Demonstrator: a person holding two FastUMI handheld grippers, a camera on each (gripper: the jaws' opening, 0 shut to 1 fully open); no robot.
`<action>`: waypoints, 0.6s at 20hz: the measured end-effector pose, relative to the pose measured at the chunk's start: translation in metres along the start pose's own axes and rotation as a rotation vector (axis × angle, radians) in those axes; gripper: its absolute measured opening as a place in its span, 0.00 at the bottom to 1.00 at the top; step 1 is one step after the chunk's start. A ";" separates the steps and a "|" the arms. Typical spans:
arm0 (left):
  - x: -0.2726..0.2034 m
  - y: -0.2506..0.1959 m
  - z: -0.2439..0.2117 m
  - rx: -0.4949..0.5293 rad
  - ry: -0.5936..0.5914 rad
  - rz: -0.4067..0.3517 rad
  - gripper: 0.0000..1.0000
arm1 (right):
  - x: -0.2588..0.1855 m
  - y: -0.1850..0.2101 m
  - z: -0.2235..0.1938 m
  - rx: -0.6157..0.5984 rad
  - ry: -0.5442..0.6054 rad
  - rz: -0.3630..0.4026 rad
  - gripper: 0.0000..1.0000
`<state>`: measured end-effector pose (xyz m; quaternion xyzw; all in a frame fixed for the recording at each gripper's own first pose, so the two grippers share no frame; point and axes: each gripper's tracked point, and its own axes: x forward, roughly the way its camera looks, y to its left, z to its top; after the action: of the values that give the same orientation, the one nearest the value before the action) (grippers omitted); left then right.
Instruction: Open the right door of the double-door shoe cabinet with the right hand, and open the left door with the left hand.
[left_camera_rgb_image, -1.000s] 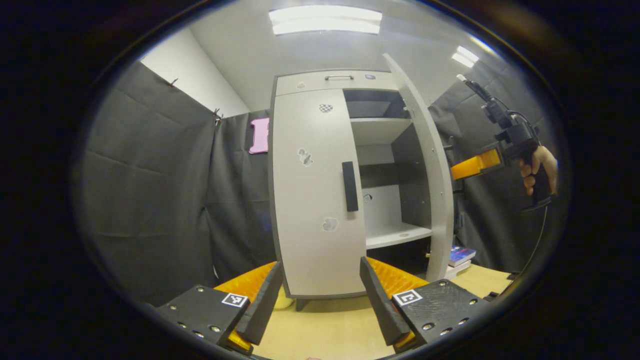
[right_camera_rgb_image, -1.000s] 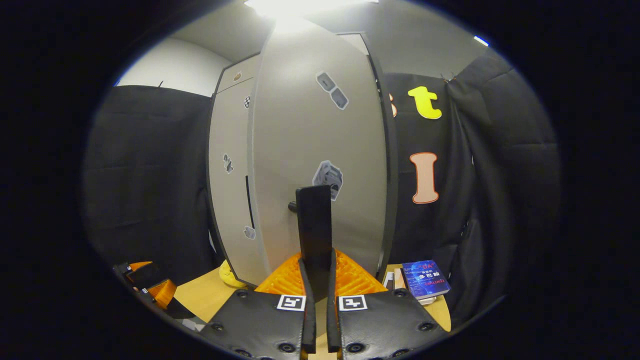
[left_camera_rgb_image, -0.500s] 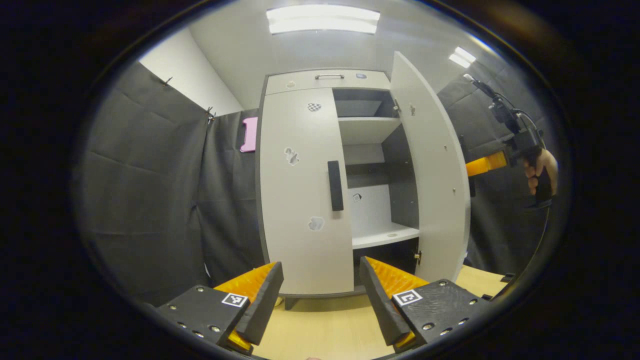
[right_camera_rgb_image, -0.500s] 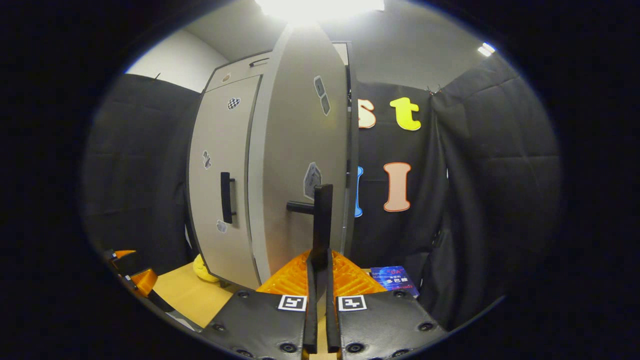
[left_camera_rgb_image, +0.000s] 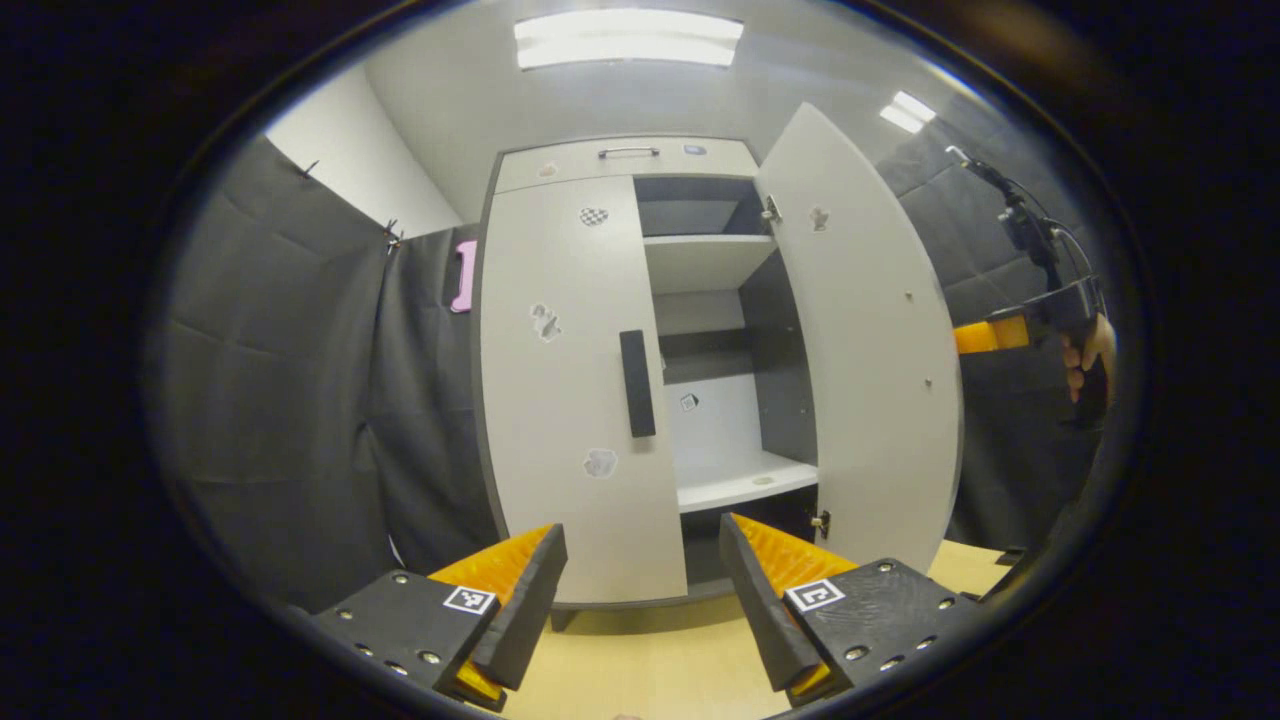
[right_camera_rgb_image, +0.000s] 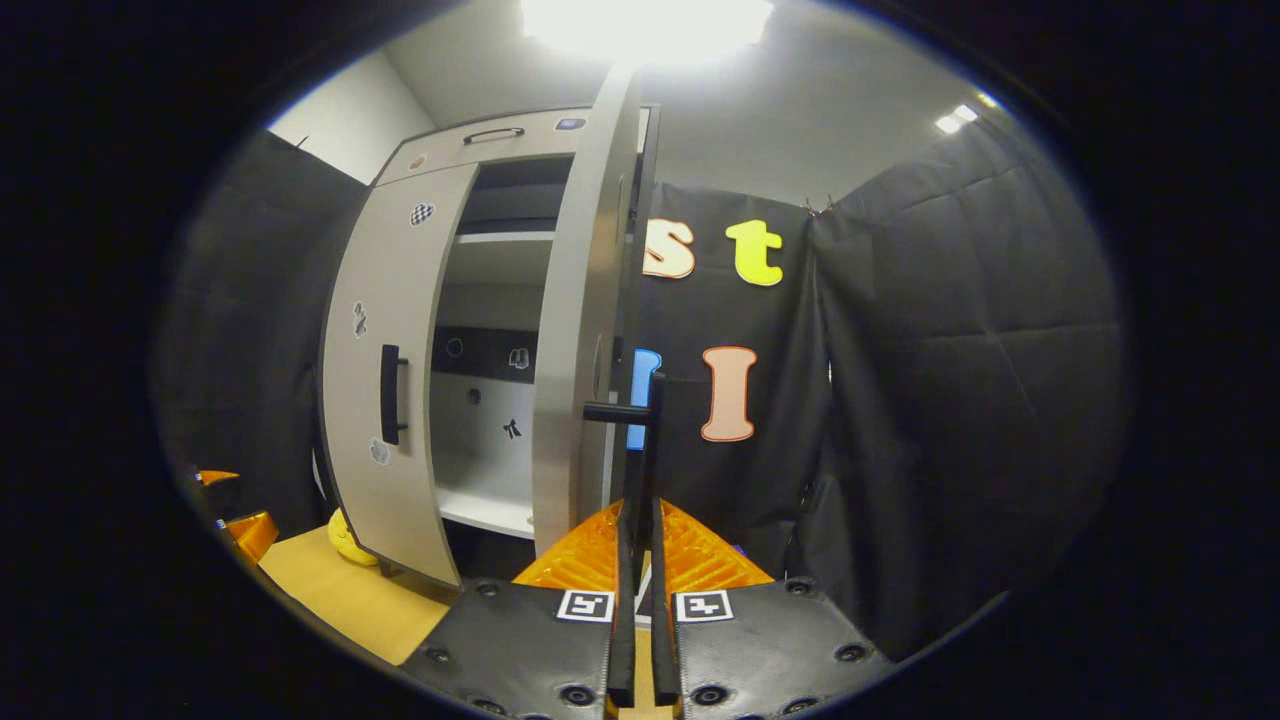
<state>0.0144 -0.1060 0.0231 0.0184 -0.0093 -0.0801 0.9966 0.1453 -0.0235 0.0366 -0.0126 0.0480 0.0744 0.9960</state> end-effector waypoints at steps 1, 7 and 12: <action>0.007 -0.002 0.004 -0.004 -0.006 -0.007 0.90 | -0.002 0.001 0.001 -0.001 -0.007 0.002 0.08; 0.060 0.006 0.033 -0.030 -0.036 -0.005 0.88 | -0.023 0.012 -0.007 -0.022 -0.010 0.038 0.25; 0.101 0.016 0.071 -0.018 -0.106 0.006 0.89 | -0.036 0.017 -0.023 -0.020 0.029 0.038 0.99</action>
<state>0.1153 -0.1094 0.0961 0.0052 -0.0613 -0.0782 0.9950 0.1049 -0.0131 0.0169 -0.0225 0.0618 0.0937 0.9934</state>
